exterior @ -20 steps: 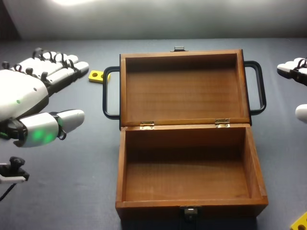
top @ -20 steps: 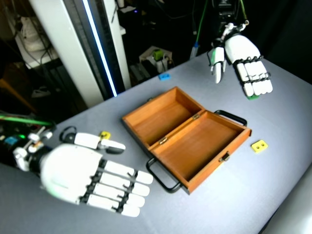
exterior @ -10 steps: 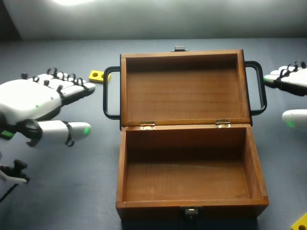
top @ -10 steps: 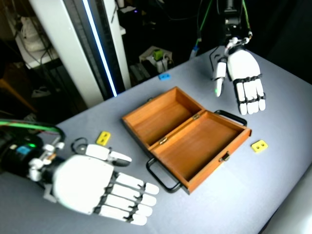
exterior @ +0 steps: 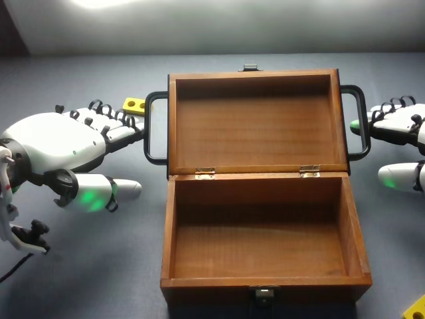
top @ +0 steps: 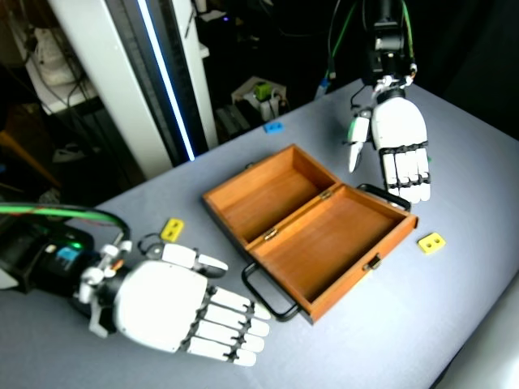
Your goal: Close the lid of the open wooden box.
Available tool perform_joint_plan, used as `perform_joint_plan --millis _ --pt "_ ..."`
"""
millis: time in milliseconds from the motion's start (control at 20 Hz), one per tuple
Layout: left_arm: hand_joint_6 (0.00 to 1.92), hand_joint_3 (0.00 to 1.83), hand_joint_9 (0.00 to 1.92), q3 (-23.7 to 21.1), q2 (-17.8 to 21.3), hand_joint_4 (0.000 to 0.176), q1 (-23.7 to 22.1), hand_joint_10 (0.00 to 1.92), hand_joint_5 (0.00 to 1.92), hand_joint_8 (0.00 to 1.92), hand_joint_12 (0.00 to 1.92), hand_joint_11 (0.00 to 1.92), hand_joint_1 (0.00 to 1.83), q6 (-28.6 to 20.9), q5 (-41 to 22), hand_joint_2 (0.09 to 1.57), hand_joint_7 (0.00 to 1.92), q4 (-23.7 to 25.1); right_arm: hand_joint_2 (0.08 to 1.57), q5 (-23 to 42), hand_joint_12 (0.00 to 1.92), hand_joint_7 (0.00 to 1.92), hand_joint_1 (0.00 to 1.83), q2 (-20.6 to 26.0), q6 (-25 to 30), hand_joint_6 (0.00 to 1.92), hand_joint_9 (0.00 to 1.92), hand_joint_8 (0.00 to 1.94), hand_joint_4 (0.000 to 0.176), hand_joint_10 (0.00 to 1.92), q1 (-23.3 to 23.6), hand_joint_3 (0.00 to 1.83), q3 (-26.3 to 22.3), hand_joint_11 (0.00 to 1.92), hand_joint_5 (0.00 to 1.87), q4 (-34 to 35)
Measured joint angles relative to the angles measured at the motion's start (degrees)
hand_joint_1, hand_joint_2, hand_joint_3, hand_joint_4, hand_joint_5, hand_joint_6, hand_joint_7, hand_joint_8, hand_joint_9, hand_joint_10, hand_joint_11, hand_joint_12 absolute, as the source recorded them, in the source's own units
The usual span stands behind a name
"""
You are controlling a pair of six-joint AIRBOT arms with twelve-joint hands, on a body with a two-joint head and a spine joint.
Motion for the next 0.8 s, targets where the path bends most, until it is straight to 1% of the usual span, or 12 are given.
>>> perform_joint_plan --millis 150,300,500,650,800 --pt "0.00 0.00 0.00 -0.09 0.04 0.000 0.00 0.00 0.00 0.00 0.01 0.00 0.00 -0.02 -0.02 1.33 0.00 -0.02 1.49 -0.22 0.02 0.05 0.10 0.02 0.04 0.00 0.01 0.00 0.000 0.00 0.35 0.00 0.00 0.10 0.08 -0.17" --pt "0.00 0.00 0.03 0.68 -0.09 0.000 -0.42 0.01 0.00 0.01 0.01 0.04 0.00 -0.04 0.83 1.31 0.03 0.63 1.50 -0.20 0.01 0.05 0.06 -0.02 0.07 0.00 0.01 0.00 0.000 0.00 0.35 0.00 0.07 0.08 0.08 -0.22" --pt "0.00 0.00 0.03 2.32 -1.49 0.000 -1.68 0.01 0.00 0.01 0.01 0.04 0.00 -0.02 2.75 1.34 0.03 1.57 1.50 -0.26 0.02 0.05 0.11 -0.26 0.07 0.00 0.01 0.00 0.000 0.00 0.42 0.00 0.11 0.11 0.08 -0.31" --pt "0.00 0.00 0.11 3.78 -3.39 0.000 -3.15 0.01 0.03 0.01 0.04 0.11 0.00 -0.04 5.77 1.36 0.11 2.56 1.50 -0.37 0.01 0.05 0.14 -0.44 0.11 0.00 0.01 0.00 0.000 0.00 0.42 0.00 0.17 0.10 0.08 -0.33" --pt "0.00 0.00 0.10 3.50 -3.37 0.000 -3.28 0.00 0.03 0.00 0.02 0.09 0.00 -0.02 5.73 1.35 0.09 2.69 1.50 -0.59 0.01 0.03 0.16 -0.48 0.13 0.00 0.00 0.00 0.000 0.00 0.42 0.00 0.15 0.10 0.07 -0.37"
